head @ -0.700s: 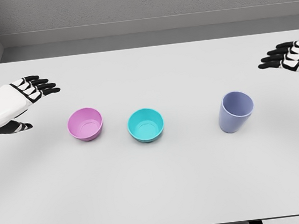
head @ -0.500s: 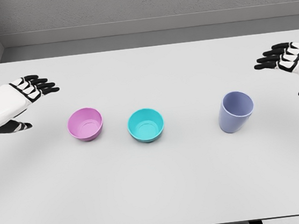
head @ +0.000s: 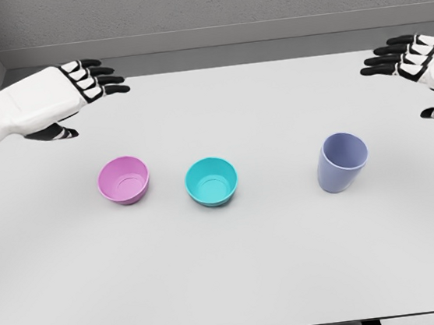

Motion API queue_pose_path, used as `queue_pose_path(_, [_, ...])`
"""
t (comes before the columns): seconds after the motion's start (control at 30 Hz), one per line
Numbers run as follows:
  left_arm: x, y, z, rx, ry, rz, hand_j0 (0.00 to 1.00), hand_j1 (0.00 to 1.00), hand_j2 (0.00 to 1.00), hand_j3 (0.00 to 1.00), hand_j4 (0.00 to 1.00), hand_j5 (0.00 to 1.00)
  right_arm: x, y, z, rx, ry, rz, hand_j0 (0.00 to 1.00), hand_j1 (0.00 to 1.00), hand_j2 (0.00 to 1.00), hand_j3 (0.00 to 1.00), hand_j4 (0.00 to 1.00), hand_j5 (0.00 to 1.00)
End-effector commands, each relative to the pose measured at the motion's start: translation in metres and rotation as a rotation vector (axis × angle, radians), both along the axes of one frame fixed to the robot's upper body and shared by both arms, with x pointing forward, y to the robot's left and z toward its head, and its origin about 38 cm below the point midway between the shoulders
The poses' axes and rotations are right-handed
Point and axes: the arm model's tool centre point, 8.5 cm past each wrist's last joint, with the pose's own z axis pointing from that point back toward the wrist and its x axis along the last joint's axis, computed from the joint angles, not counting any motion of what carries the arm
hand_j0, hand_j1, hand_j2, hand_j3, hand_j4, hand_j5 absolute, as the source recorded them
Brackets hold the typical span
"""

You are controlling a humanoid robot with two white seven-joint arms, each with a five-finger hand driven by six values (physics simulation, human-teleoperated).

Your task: Stacking bowl and cup with both arms

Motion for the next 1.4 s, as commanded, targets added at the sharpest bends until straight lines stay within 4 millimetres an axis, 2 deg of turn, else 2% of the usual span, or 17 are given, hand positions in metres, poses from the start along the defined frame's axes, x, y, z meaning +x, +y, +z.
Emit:
queue_pose_path(0.0, [-0.004,-0.006,-0.046,0.052,0.157,-0.017,1.00,1.00,1.00,1.00,1.00,1.00,-0.001,0.000,-0.002,-0.004,0.013,0.001,1.00,1.00,1.00,1.00,1.00,1.00])
queue_pose_path(0.03, [-0.004,-0.005,-0.047,0.086,0.195,-0.016,1.00,1.00,1.00,1.00,1.00,1.00,-0.001,-0.001,-0.004,-0.020,0.026,0.002,1.00,1.00,1.00,1.00,1.00,1.00])
queue_pose_path(0.07, [-0.005,-0.001,-0.051,0.204,0.291,-0.009,1.00,1.00,1.00,1.00,1.00,1.00,-0.003,-0.005,-0.002,-0.060,0.039,-0.003,1.00,1.00,1.00,1.00,1.00,1.00])
queue_pose_path(0.1, [-0.005,-0.002,-0.048,0.230,0.338,-0.018,1.00,1.00,1.00,1.00,1.00,1.00,-0.004,-0.007,-0.001,-0.074,0.045,-0.003,1.00,1.00,1.00,1.00,1.00,1.00])
queue_pose_path(0.23, [-0.006,-0.015,-0.033,0.113,0.382,-0.077,1.00,1.00,1.00,1.00,1.00,1.00,-0.008,-0.015,0.003,-0.143,0.073,-0.013,1.00,1.00,1.00,1.00,1.00,1.00])
queue_pose_path(0.3, [-0.003,-0.015,-0.017,0.042,0.389,-0.088,1.00,1.00,1.00,1.00,1.00,1.00,-0.008,-0.012,-0.003,-0.129,0.083,-0.007,1.00,1.00,1.00,1.00,1.00,1.00])
queue_pose_path(0.37, [-0.002,-0.016,-0.010,-0.014,0.403,-0.101,1.00,1.00,1.00,1.00,1.00,1.00,-0.005,-0.003,-0.011,-0.074,0.077,0.008,1.00,1.00,1.00,1.00,1.00,1.00])
queue_pose_path(0.47, [-0.004,-0.016,-0.013,-0.011,0.417,-0.105,1.00,1.00,1.00,1.00,1.00,1.00,0.003,0.007,-0.007,-0.018,0.033,0.022,1.00,1.00,1.00,1.00,1.00,1.00])
queue_pose_path(0.57, [-0.002,-0.018,-0.011,-0.001,0.405,-0.105,1.00,1.00,1.00,1.00,1.00,1.00,0.002,0.012,-0.019,-0.017,0.065,0.038,1.00,1.00,1.00,1.00,1.00,1.00])
queue_pose_path(0.6, [-0.002,-0.020,-0.015,0.021,0.405,-0.107,1.00,1.00,1.00,1.00,1.00,1.00,0.002,0.016,-0.024,-0.004,0.075,0.046,1.00,1.00,1.00,1.00,1.00,1.00])
queue_pose_path(0.7, [0.000,-0.018,-0.021,0.122,0.364,-0.084,1.00,1.00,1.00,1.00,1.00,1.00,0.007,0.027,-0.025,-0.011,0.081,0.075,1.00,1.00,1.00,1.00,1.00,1.00])
queue_pose_path(0.77, [0.007,-0.014,-0.019,0.163,0.349,-0.060,1.00,1.00,1.00,1.00,1.00,1.00,0.015,0.030,-0.026,-0.100,0.128,0.081,1.00,1.00,1.00,1.00,1.00,1.00])
queue_pose_path(0.83, [0.016,-0.018,-0.024,0.197,0.366,-0.059,1.00,1.00,1.00,1.00,1.00,1.00,0.019,0.032,-0.019,-0.144,0.129,0.089,1.00,1.00,1.00,1.00,1.00,1.00])
queue_pose_path(0.97, [0.017,-0.017,-0.026,0.235,0.356,-0.052,1.00,1.00,1.00,1.00,1.00,1.00,0.027,0.044,-0.025,-0.263,0.200,0.123,1.00,1.00,1.00,1.00,1.00,1.00])
queue_pose_path(1.13, [0.013,-0.024,-0.032,0.204,0.393,-0.080,1.00,1.00,1.00,1.00,1.00,1.00,0.030,0.034,-0.035,-0.276,0.261,0.097,1.00,1.00,1.00,1.00,1.00,1.00])
queue_pose_path(1.2, [0.011,-0.025,-0.035,0.199,0.407,-0.087,1.00,1.00,1.00,1.00,1.00,1.00,0.031,0.029,-0.028,-0.163,0.304,0.100,1.00,1.00,1.00,1.00,1.00,1.00])
queue_pose_path(1.37, [0.008,-0.025,-0.046,0.198,0.442,-0.090,1.00,1.00,1.00,1.00,1.00,1.00,0.034,0.016,-0.022,-0.023,0.354,0.082,1.00,1.00,1.00,1.00,1.00,1.00])
